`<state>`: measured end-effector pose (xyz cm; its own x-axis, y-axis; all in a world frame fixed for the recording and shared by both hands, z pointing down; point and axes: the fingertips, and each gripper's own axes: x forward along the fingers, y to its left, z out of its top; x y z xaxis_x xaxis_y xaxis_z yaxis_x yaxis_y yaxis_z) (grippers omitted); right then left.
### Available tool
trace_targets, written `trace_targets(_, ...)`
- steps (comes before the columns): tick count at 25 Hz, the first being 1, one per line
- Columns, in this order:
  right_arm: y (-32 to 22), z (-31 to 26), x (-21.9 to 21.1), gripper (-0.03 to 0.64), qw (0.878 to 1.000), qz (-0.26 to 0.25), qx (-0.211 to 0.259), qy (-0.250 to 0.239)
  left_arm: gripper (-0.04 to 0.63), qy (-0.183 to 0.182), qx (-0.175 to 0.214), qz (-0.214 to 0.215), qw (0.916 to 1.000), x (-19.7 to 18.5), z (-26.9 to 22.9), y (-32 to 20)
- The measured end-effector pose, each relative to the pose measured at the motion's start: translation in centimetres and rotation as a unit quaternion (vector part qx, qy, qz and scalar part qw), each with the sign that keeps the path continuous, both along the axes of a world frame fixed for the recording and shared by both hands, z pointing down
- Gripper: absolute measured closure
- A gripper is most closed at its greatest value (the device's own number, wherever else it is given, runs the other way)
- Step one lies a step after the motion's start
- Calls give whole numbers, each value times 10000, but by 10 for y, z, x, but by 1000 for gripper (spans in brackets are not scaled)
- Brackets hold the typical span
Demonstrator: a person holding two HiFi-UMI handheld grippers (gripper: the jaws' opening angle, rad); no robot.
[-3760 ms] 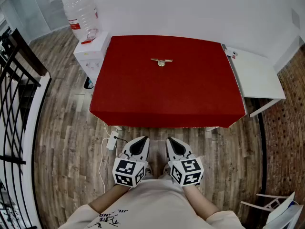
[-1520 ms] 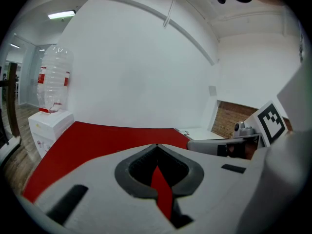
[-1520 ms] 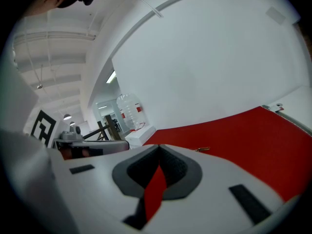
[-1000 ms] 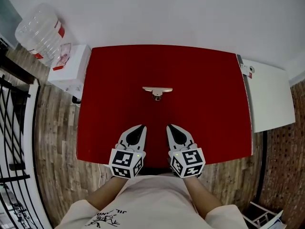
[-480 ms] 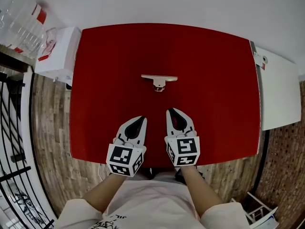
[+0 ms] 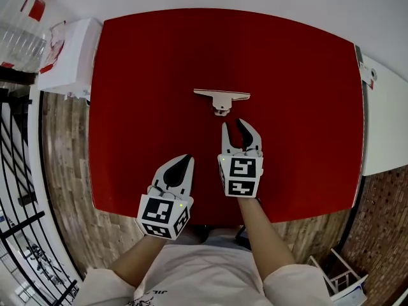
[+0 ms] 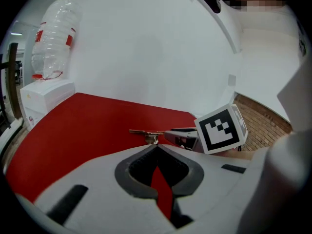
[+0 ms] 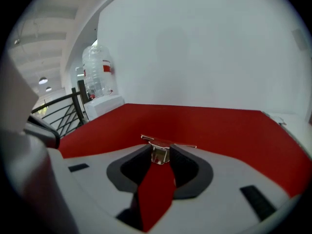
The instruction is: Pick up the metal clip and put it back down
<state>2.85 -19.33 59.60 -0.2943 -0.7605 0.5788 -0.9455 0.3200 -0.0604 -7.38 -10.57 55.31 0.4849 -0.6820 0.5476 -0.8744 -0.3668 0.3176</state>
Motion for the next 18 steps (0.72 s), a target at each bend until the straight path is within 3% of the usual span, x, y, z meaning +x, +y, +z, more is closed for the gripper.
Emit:
trace_targets(6,-21,20,-6,509,9870,-674,337,1420,589,-35,-160,-102,9998,-14,18,-3)
trace_targets(11,-29,37,-15,508,9617,-1237,531,2387,589,-10,-259,-240,9994,-24,28,-7)
trace_targets(18,-42,47,-18,509,9403,-1542,620,2970,589,39,-339,-328,9989,-30,34,-9)
